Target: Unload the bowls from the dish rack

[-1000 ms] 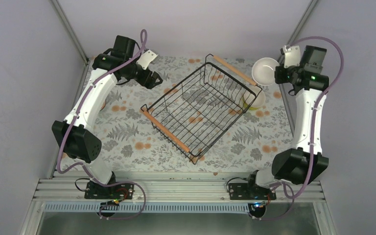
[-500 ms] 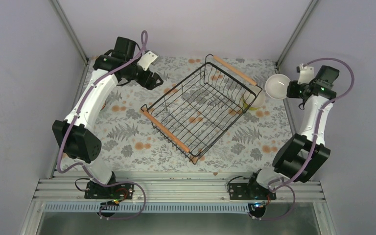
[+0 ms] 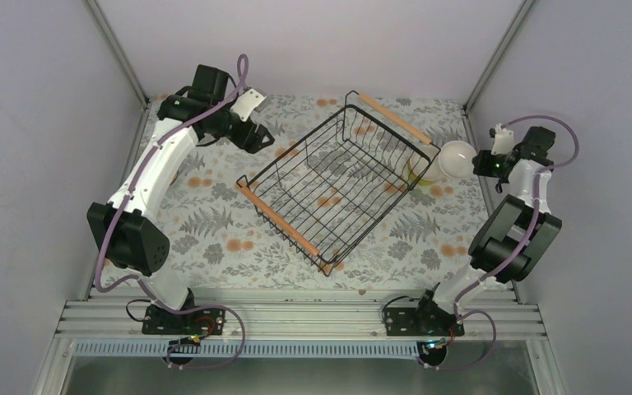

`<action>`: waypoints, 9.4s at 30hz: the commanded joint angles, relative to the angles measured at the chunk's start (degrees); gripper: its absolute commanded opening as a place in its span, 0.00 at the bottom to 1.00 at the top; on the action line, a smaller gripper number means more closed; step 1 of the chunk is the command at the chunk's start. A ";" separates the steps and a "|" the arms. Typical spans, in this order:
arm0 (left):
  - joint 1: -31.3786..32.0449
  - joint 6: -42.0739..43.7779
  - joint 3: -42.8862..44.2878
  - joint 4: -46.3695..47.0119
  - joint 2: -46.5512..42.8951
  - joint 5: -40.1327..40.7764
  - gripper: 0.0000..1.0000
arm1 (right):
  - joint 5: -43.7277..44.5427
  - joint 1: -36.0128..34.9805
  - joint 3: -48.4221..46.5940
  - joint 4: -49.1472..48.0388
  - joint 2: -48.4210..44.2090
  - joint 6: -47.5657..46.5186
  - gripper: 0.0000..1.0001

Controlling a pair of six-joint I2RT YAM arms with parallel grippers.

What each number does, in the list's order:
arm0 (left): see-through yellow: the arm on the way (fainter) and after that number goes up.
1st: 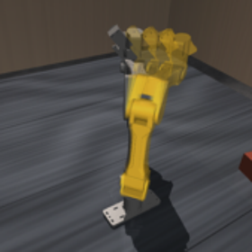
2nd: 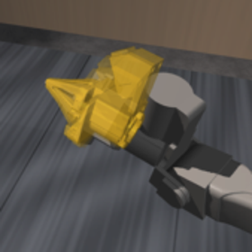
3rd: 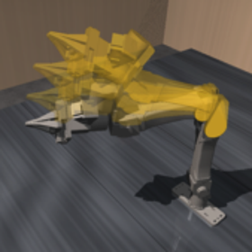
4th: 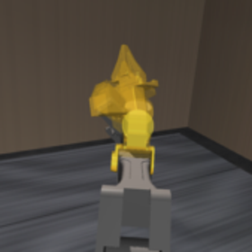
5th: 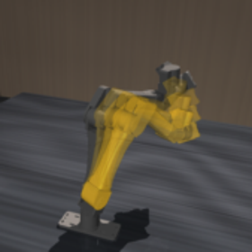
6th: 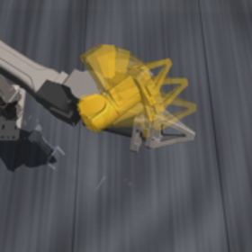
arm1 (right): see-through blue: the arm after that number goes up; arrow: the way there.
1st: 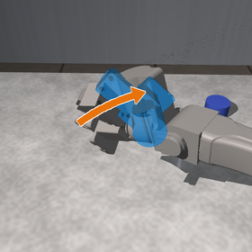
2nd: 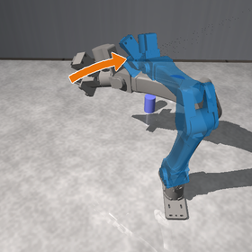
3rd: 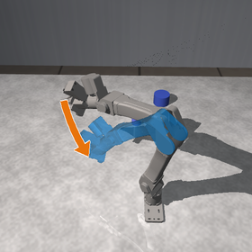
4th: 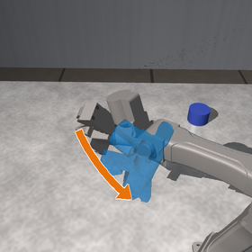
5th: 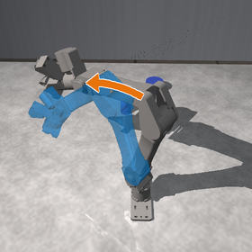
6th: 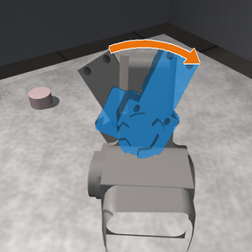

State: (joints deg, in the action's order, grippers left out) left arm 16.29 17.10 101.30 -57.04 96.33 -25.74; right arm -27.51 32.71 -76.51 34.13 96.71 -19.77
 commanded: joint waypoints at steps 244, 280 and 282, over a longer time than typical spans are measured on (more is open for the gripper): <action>-24.74 -5.69 36.44 2.27 17.93 9.15 1.00 | 29.90 -25.44 -6.67 7.37 -10.90 4.58 0.76; -22.97 -3.74 -22.96 19.80 -30.51 2.34 1.00 | -11.45 -16.18 22.44 1.02 -38.91 -5.84 1.00; -22.97 -3.91 -23.23 19.98 -29.96 1.38 1.00 | -11.51 -16.27 22.90 1.32 -38.27 -5.47 1.00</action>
State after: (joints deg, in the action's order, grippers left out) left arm -6.28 14.11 78.78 -39.46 66.06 -22.76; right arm -36.88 16.93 -54.74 38.87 58.83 -26.48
